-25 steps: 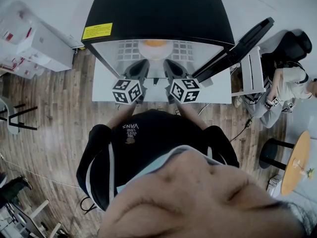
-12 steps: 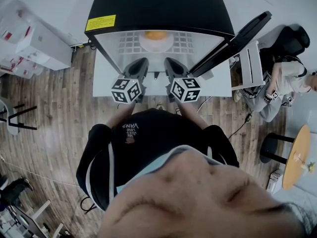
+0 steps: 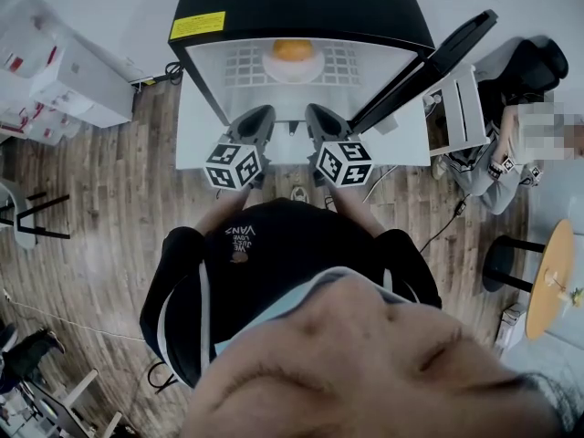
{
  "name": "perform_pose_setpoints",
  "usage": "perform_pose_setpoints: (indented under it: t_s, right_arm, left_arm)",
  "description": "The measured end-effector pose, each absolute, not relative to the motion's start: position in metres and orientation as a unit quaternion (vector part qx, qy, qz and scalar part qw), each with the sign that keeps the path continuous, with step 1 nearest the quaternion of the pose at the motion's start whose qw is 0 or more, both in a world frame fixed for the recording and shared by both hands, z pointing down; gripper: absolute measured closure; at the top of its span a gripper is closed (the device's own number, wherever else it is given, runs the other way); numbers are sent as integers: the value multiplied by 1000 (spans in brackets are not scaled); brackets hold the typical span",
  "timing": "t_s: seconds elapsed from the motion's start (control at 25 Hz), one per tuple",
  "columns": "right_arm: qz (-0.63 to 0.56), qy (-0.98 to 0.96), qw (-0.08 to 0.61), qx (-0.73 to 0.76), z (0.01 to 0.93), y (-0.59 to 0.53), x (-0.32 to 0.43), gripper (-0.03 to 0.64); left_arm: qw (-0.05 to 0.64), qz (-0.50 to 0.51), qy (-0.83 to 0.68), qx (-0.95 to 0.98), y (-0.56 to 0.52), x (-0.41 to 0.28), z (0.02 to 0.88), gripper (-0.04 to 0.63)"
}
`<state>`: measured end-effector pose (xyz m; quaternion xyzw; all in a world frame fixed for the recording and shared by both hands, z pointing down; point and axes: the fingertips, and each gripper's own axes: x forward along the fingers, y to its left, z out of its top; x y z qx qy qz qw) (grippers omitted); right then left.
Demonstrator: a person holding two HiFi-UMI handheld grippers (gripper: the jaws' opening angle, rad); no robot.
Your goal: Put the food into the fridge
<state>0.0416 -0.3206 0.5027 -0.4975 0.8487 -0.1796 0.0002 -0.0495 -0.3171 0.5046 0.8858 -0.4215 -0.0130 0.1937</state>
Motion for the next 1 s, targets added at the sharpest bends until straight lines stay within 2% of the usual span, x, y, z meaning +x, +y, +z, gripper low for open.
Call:
perform_pose_setpoints:
  t_s: [1.0]
  right_arm:
    - [-186,813,2,-551,512,-240,19,600]
  left_arm:
    - [209,-9,-372,904,-248,-80,513,568]
